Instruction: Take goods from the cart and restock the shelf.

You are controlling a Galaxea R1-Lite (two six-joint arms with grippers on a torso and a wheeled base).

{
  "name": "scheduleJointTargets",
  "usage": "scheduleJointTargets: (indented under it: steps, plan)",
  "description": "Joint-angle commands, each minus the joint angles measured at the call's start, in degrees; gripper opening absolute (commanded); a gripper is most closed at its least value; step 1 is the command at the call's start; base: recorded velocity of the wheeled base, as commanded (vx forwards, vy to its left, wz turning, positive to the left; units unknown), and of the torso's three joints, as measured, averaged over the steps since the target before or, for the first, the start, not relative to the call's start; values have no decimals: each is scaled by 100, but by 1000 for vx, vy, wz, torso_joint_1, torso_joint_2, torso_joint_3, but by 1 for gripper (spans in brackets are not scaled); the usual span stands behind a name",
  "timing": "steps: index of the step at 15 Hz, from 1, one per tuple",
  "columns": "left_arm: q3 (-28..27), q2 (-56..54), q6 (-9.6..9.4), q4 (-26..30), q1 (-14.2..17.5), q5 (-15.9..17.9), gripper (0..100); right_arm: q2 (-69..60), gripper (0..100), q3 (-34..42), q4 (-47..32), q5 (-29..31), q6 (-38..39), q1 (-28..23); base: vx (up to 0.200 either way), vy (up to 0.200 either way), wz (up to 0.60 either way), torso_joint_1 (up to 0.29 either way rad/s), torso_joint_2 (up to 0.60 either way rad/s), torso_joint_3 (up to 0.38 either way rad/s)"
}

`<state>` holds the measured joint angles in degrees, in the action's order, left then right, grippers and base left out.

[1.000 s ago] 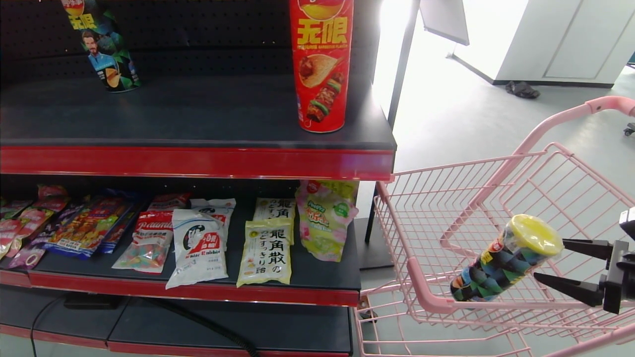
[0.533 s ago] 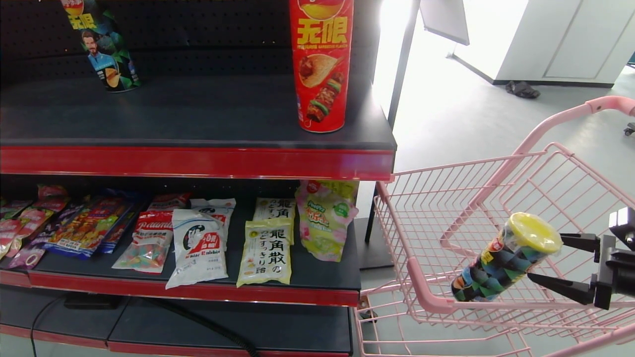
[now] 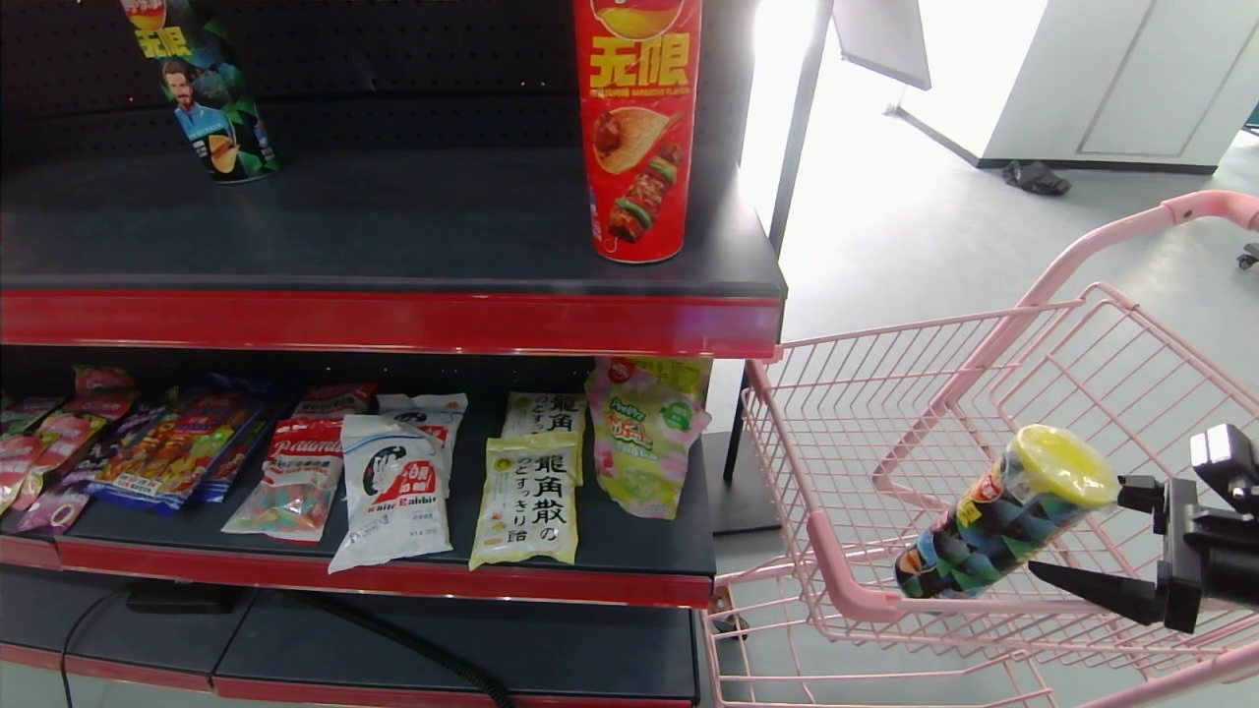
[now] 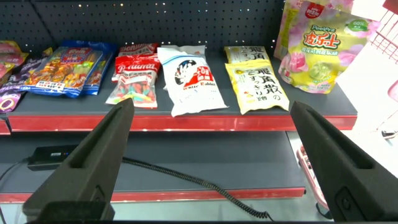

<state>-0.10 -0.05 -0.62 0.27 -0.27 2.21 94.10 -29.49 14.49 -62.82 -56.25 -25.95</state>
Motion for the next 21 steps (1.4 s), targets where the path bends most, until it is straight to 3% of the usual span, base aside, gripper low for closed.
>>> scheduleJointTargets:
  steps: [1, 5, 12, 21]
  plan:
    - [1, 5, 1, 0, 0, -1, 100, -331, 100, 339, -131, -2, -18, 257, 0, 0, 0, 0, 0, 0]
    - [1, 5, 1, 0, 0, -1, 100, -621, 100, 514, -386, 6, -79, 495, 0, 0, 0, 0, 0, 0]
    - [1, 5, 1, 0, 0, -1, 100, -788, 100, 708, -852, 24, -282, 433, 0, 0, 0, 0, 0, 0]
    - [1, 5, 1, 0, 0, -1, 100, -331, 100, 444, -861, 59, -290, -630, 0, 0, 0, 0, 0, 0]
